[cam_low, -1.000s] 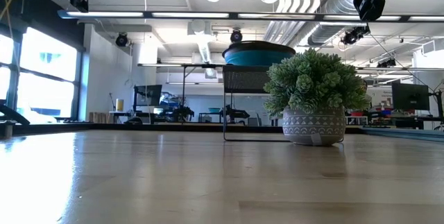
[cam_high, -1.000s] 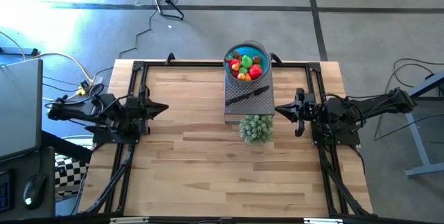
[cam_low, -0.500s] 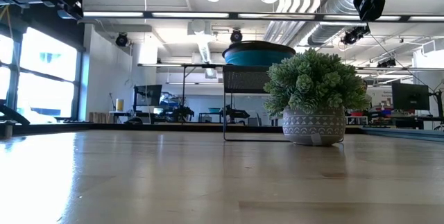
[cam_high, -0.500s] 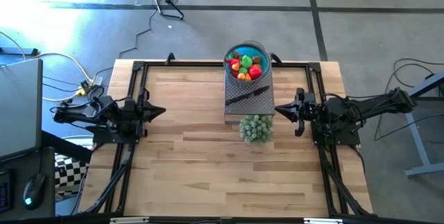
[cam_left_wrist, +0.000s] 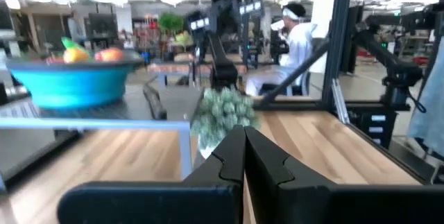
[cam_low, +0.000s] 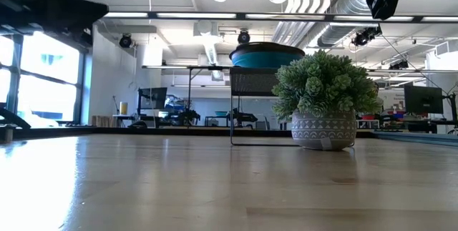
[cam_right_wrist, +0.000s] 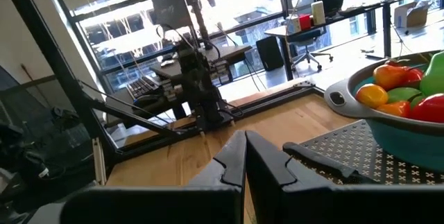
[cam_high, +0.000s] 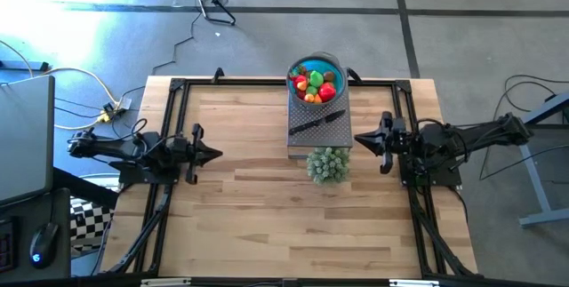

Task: Pick & Place Fruit
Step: Return to Home Position

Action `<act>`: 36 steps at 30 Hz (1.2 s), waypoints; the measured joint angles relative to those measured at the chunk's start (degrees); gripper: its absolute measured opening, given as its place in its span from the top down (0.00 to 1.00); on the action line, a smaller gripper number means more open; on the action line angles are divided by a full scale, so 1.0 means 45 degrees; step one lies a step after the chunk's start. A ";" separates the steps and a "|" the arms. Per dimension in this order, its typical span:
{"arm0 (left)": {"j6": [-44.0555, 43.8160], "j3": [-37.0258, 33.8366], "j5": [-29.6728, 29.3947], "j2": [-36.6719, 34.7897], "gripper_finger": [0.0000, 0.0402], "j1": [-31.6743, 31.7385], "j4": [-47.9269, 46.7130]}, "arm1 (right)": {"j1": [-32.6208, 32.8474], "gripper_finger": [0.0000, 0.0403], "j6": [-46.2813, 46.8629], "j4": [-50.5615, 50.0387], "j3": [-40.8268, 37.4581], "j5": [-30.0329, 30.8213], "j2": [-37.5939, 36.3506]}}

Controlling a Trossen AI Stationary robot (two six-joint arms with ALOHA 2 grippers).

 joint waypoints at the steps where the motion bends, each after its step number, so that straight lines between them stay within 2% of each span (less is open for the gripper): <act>1: -0.0091 -0.0105 0.0016 0.0000 1.00 0.0000 -0.0032 | 0.0000 0.99 0.0000 -0.0009 0.0000 0.0001 -0.0096; 8: -0.0292 -0.0295 0.1352 0.0000 1.00 0.0000 -0.0789 | 0.0000 0.99 0.0083 -0.0014 0.0000 0.0005 -0.0796; 17: -0.0699 -0.0315 0.1400 0.0000 1.00 -0.0002 -0.1458 | 0.0000 0.99 0.0091 -0.0398 0.0000 -0.0042 -0.1545; 22: -0.0881 -0.0324 0.1410 0.0000 1.00 0.0000 -0.1458 | 0.0000 0.99 0.0206 -0.1535 0.0000 -0.0122 -0.2169; 28: -0.1287 -0.0338 0.1438 0.0000 1.00 0.0000 -0.1496 | 0.0000 0.99 0.1332 -0.3077 0.0000 -0.0341 -0.3726; 36: -0.1298 -0.0348 0.1429 0.0000 1.00 0.0000 -0.1477 | 0.0003 0.99 0.1284 -0.3966 -0.0005 -0.0341 -0.5656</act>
